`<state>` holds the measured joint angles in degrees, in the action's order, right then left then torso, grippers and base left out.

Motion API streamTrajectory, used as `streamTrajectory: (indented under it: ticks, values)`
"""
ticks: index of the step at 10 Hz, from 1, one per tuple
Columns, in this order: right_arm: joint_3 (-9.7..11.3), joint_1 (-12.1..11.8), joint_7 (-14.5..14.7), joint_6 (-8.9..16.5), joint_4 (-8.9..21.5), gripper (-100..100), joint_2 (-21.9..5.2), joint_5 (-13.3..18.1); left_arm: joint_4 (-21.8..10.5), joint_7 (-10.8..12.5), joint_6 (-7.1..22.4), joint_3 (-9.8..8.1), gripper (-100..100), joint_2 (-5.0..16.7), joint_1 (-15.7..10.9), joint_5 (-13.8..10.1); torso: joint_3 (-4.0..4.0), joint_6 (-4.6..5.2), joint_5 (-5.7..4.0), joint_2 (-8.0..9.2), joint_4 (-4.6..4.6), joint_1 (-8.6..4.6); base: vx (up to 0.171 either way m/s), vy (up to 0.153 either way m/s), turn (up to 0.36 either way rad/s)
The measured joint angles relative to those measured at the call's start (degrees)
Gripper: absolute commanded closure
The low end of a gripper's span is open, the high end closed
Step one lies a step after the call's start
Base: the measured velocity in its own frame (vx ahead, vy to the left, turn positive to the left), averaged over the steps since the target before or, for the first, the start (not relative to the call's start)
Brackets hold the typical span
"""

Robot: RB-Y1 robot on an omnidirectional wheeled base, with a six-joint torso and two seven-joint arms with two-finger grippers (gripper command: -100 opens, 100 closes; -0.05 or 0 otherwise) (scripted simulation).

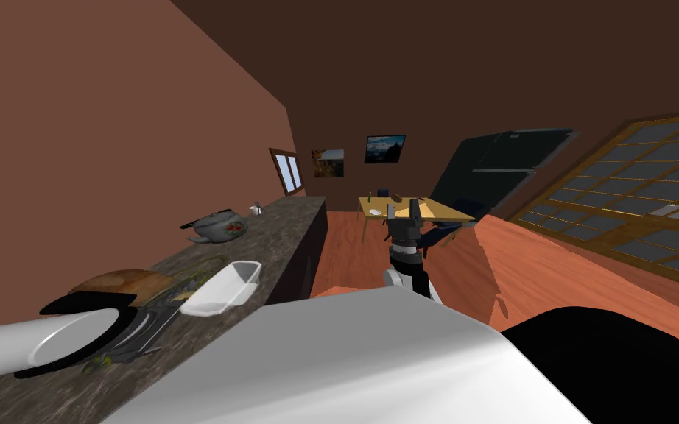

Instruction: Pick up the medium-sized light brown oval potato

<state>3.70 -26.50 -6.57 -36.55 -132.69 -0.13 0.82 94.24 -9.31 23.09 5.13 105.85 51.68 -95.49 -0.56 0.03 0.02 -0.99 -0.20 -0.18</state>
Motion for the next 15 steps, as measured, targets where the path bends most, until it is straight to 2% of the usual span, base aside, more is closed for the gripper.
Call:
streamTrajectory:
  ticks: [1, 2, 3, 4, 5, 6, 7, 9, 10, 11, 15]
  values:
    - [0.00, 0.00, 0.00, 0.00, 0.00, 0, 0.00, 0.00, -0.70, -0.29, 0.96, 0.26, -100, 0.15, 0.14, -0.06, -0.05, 0.03, 0.01, -0.09, -0.02, -0.01, 0.143, 0.020, -0.172]
    - [-0.01, -0.01, 0.00, 0.00, 0.00, 0, 0.00, 0.00, -1.21, -0.61, 1.12, 0.08, -100, 1.17, 1.97, -1.03, -0.04, -0.01, 0.03, -0.06, -0.01, 0.12, 0.113, 0.143, -0.064]
    - [-0.02, -0.01, 0.00, 0.00, 0.00, 0, -0.01, 0.00, -2.31, -0.90, 2.19, 0.43, -100, 0.80, 1.45, -0.81, 0.02, -0.04, 0.11, 0.04, 0.01, 0.53, 0.103, 0.230, -0.030]
    - [-0.02, -0.01, 0.00, 0.00, 0.00, 0, -0.02, 0.00, -2.60, -0.48, 2.09, 0.33, -100, 2.19, 2.94, -1.46, 0.05, -0.04, 0.20, 0.09, 0.02, 0.86, 0.052, 0.178, -0.017]
    - [-0.02, 0.00, 0.00, 0.00, 0.00, 0, -0.02, 0.00, -3.09, -0.01, 2.95, 0.76, -100, 1.05, 1.53, -0.03, 0.15, -0.06, 0.23, 0.27, 0.06, 0.78, 0.013, 0.063, -0.008]
    - [-0.01, 0.00, 0.00, 0.00, 0.00, 0, -0.01, 0.00, -3.17, 0.07, 3.30, 0.83, 0, 0.88, 1.32, 0.21, 0.24, -0.06, 0.14, 0.42, 0.10, 0.42, 0.005, 0.015, -0.003]
    - [-0.01, 0.01, 0.00, 0.00, 0.00, 0, 0.00, 0.00, -3.17, 0.06, 3.27, 0.82, -100, 0.90, 1.35, 0.18, 0.28, -0.06, 0.07, 0.49, 0.12, 0.19, 0.013, 0.009, -0.043]
    - [0.00, 0.01, 0.00, 0.00, 0.00, 0, 0.00, 0.00, -4.31, -0.17, 4.06, 1.86, -100, -2.80, -0.76, 3.01, 0.29, -0.06, 0.05, 0.49, 0.13, 0.09, 0.023, 0.004, -0.060]
    - [0.00, 0.01, 0.00, 0.00, 0.00, 0, 0.00, 0.00, -4.61, -0.33, 3.50, 2.20, -100, -3.95, -0.37, 3.86, 0.29, -0.06, 0.04, 0.49, 0.12, 0.08, 0.009, 0.002, -0.006]
    - [-0.01, 0.01, 0.00, 0.00, 0.00, 0, 0.00, 0.00, -4.62, -0.33, 3.28, 2.24, 100, -4.05, -0.29, 3.95, 0.30, -0.05, 0.03, 0.51, 0.13, 0.05, 0.000, 0.001, 0.011]
    - [0.00, 0.01, 0.00, 0.00, 0.00, 0, 0.00, 0.00, -4.64, -0.33, 3.38, 2.32, 100, -4.05, -0.22, 3.95, 0.28, 0.04, 0.07, 0.47, 0.15, 0.09, 0.000, 0.000, 0.000]
